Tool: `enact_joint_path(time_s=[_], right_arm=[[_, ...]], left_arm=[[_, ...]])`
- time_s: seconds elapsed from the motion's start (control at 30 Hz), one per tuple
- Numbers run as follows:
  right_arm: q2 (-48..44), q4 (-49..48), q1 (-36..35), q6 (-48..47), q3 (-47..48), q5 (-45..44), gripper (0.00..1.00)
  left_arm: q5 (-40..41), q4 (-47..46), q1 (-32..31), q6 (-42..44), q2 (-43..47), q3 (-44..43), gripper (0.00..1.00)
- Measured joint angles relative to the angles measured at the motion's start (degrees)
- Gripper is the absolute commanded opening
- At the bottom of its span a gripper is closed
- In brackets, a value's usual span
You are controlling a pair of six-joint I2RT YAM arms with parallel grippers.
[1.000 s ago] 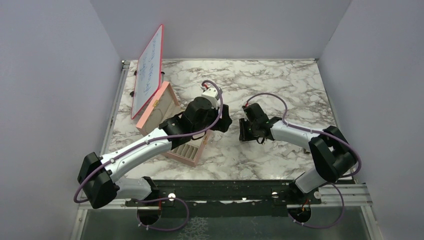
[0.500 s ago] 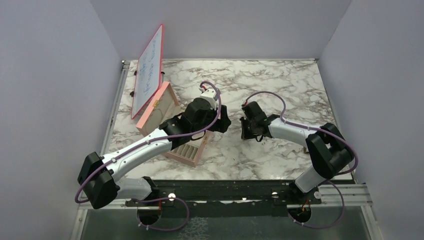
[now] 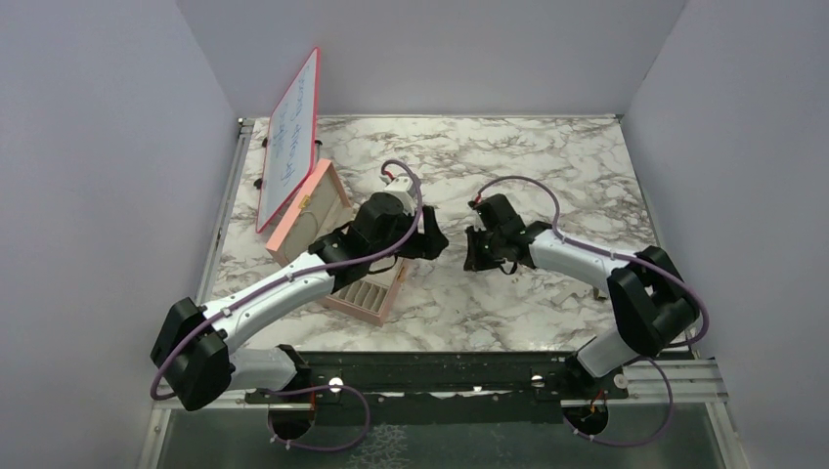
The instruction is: Organize the mixed jewelry
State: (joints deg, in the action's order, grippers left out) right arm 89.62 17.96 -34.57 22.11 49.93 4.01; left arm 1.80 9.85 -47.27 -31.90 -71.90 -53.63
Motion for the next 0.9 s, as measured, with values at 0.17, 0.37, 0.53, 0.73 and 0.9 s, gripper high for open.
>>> enact_joint_path(time_s=[0.17, 0.37, 0.53, 0.73, 0.9], right_arm=[[-3.8, -3.7, 0.0, -1.8, -0.3, 8.9, 0.1], [-10.2, -14.7, 0.0, -2.8, -3.6, 22.5, 0.11], [-12.3, -23.6, 0.0, -2.9, -5.4, 31.3, 0.11], [-13.9, -33.2, 0.0, -2.1, -7.8, 37.5, 0.12], [-15.0, -39.1, 0.0, -0.3, -9.1, 39.0, 0.11]], left_arm=[[-8.4, -4.5, 6.4, -6.4, 1.3, 5.6, 0.75], [-15.6, -10.8, 10.5, -16.3, 5.0, 12.2, 0.72], [-17.9, -16.3, 10.8, -23.3, 8.8, 16.0, 0.58], [-19.1, -22.1, 10.9, -30.3, 11.0, 20.0, 0.53], [-18.9, -22.7, 10.9, -33.2, 12.5, 21.1, 0.45]])
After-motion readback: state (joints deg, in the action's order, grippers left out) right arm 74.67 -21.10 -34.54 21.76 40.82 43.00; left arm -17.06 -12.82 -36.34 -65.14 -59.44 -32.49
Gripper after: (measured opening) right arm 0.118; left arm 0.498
